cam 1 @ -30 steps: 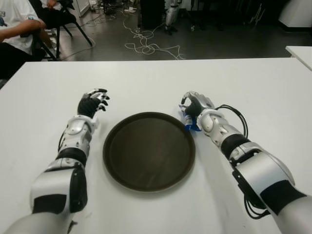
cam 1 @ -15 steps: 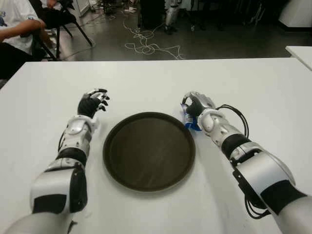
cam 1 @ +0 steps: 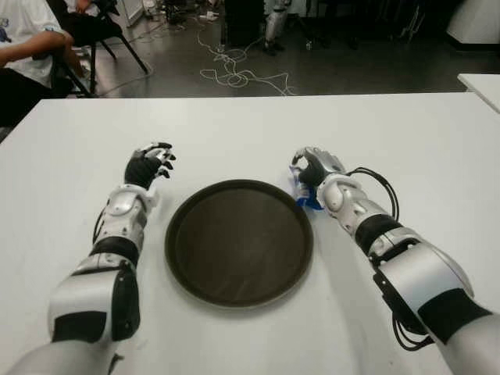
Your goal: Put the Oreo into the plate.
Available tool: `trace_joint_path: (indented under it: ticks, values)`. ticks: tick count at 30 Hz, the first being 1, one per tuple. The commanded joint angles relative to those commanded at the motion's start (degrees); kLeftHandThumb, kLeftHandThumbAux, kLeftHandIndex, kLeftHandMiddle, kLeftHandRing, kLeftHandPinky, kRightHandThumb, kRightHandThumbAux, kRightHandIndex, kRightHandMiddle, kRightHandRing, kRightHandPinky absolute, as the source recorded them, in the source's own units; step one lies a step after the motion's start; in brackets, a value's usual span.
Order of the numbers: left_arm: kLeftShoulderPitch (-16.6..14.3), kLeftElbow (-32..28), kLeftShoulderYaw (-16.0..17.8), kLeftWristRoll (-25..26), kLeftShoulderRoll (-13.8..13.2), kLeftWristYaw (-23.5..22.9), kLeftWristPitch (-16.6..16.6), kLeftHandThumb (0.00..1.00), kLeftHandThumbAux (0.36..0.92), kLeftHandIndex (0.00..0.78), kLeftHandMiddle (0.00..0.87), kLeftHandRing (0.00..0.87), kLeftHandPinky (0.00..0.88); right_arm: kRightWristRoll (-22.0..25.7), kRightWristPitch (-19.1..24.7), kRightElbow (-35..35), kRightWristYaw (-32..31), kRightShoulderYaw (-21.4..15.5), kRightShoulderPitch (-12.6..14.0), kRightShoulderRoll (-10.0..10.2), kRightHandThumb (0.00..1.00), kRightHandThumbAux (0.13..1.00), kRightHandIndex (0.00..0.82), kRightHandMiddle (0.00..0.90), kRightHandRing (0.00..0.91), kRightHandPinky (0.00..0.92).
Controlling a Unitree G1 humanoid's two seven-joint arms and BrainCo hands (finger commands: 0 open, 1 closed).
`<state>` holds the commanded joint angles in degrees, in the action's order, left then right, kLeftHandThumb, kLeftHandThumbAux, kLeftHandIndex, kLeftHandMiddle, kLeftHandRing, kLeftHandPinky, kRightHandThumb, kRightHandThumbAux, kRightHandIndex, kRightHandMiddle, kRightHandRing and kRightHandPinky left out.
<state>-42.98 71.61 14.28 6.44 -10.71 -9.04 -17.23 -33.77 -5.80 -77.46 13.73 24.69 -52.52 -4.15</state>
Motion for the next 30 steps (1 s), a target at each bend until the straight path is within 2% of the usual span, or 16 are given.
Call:
trace_joint_path:
  ticks: [4,9,15,17,18,20,21,22,25,30]
  values:
    - [0.0,0.0,0.1,0.0,0.0,0.0,0.2,0.696,0.717,0.425,0.590,0.627,0.674,-0.1,0.4,0.1,-0.4,0.1,-0.2,0.0,0.023,0.813,0.134,0.167,0.186,0.177]
    - [-0.1,-0.1,0.0,-0.2,0.1,0.5,0.0,0.696,0.717,0.424,0.577,0.620,0.672,0.0,1.2,0.1,-1.2,0.1,-0.3,0.0,0.000,0.814,0.106,0.127,0.137,0.144]
    - [-0.1,-0.1,0.1,-0.1,0.2,0.6,0.3,0.697,0.717,0.424,0.577,0.621,0.671,0.3,1.5,0.1,-0.8,-0.3,-0.3,0.0,0.000,0.825,0.171,0.162,0.168,0.184]
    - [-0.2,-0.1,0.1,0.0,0.2,0.6,0.3,0.697,0.717,0.424,0.579,0.622,0.672,0.3,1.3,0.2,-0.2,-0.3,-0.2,0.0,0.000,0.833,0.214,0.193,0.204,0.235]
    - [-0.2,-0.1,0.2,0.0,0.2,0.6,0.4,0.697,0.717,0.424,0.579,0.621,0.671,0.3,1.2,0.2,0.1,-0.4,-0.2,0.0,0.000,0.848,0.269,0.254,0.283,0.318]
    - [-0.2,-0.1,0.2,0.1,0.2,0.6,0.5,0.698,0.716,0.424,0.578,0.619,0.668,0.5,0.6,0.3,1.1,-0.6,-0.3,0.0,0.000,0.864,0.331,0.332,0.371,0.405]
    - [-0.2,-0.1,0.2,0.1,0.2,0.6,0.5,0.698,0.716,0.424,0.577,0.618,0.668,0.6,0.4,0.4,1.6,-0.7,-0.4,0.0,0.029,0.870,0.397,0.435,0.460,0.479]
    - [-0.3,-0.1,0.3,0.1,0.3,0.6,0.5,0.698,0.716,0.424,0.576,0.618,0.667,0.6,0.3,0.4,1.9,-0.8,-0.4,0.0,0.054,0.873,0.440,0.501,0.517,0.526]
    - [-0.2,-0.1,0.1,-0.1,0.3,0.6,0.4,0.697,0.716,0.424,0.580,0.621,0.670,0.9,-0.2,0.6,3.6,-1.2,-0.7,0.1,0.100,0.873,0.507,0.607,0.608,0.599]
    - [-0.2,-0.1,0.1,-0.2,0.2,0.8,0.4,0.696,0.717,0.424,0.584,0.623,0.671,1.3,-0.7,0.7,5.7,-1.7,-0.6,0.3,0.133,0.870,0.561,0.690,0.684,0.669]
